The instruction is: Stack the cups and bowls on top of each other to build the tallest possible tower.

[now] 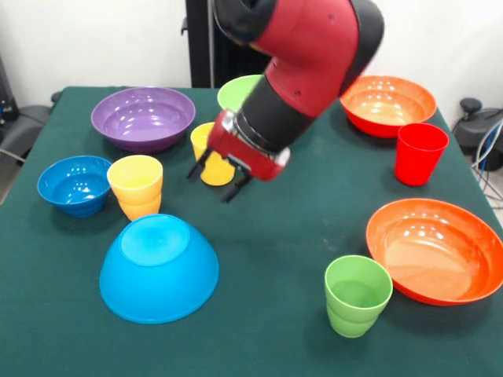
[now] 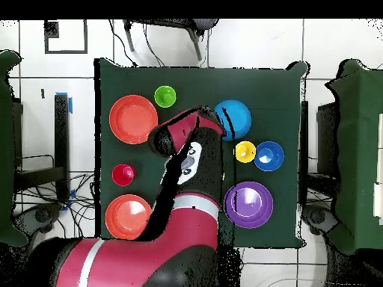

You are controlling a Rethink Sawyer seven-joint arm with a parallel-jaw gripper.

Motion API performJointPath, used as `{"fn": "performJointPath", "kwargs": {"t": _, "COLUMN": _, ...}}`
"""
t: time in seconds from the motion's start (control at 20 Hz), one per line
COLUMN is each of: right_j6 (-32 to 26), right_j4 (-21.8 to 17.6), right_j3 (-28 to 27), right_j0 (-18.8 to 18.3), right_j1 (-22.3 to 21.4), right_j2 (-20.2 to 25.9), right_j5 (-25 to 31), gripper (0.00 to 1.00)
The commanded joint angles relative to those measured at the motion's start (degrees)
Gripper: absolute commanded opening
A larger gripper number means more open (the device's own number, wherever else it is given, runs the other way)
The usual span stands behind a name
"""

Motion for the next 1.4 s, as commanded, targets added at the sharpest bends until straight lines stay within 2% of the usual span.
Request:
{"fn": "performJointPath", "kwargs": {"t": 0.05, "right_j6": -20.2, "right_j4": 0.5, "right_j3": 9.2, "right_j0": -3.3, "right_j1": -9.8, "right_j2": 10.7, "right_j5": -0.8, "gripper": 1.0}}
{"fn": "performJointPath", "kwargs": {"t": 0.25, "right_j6": -23.0, "right_j4": 2.5, "right_j3": 13.1, "right_j0": -7.3, "right_j1": -14.5, "right_j2": 15.2, "right_j5": -2.4, "gripper": 1.0}}
{"fn": "performJointPath", "kwargs": {"t": 0.5, "right_j6": -28.3, "right_j4": 5.6, "right_j3": 18.3, "right_j0": -15.2, "right_j1": -18.6, "right_j2": 23.9, "right_j5": -4.5, "gripper": 1.0}}
{"fn": "performJointPath", "kwargs": {"t": 0.75, "right_j6": -31.6, "right_j4": 5.0, "right_j3": 22.0, "right_j0": -21.4, "right_j1": -20.8, "right_j2": 27.8, "right_j5": -5.4, "gripper": 1.0}}
{"fn": "performJointPath", "kwargs": {"t": 1.0, "right_j6": -36.1, "right_j4": 7.9, "right_j3": 28.5, "right_j0": -30.4, "right_j1": -25.7, "right_j2": 35.4, "right_j5": -5.5, "gripper": 1.0}}
{"fn": "performJointPath", "kwargs": {"t": 1.15, "right_j6": -36.4, "right_j4": 6.8, "right_j3": 30.4, "right_j0": -34.0, "right_j1": -25.1, "right_j2": 37.4, "right_j5": -6.6, "gripper": 1.0}}
{"fn": "performJointPath", "kwargs": {"t": 1.4, "right_j6": -39.4, "right_j4": 1.9, "right_j3": 31.2, "right_j0": -38.4, "right_j1": -21.9, "right_j2": 37.8, "right_j5": -5.3, "gripper": 1.0}}
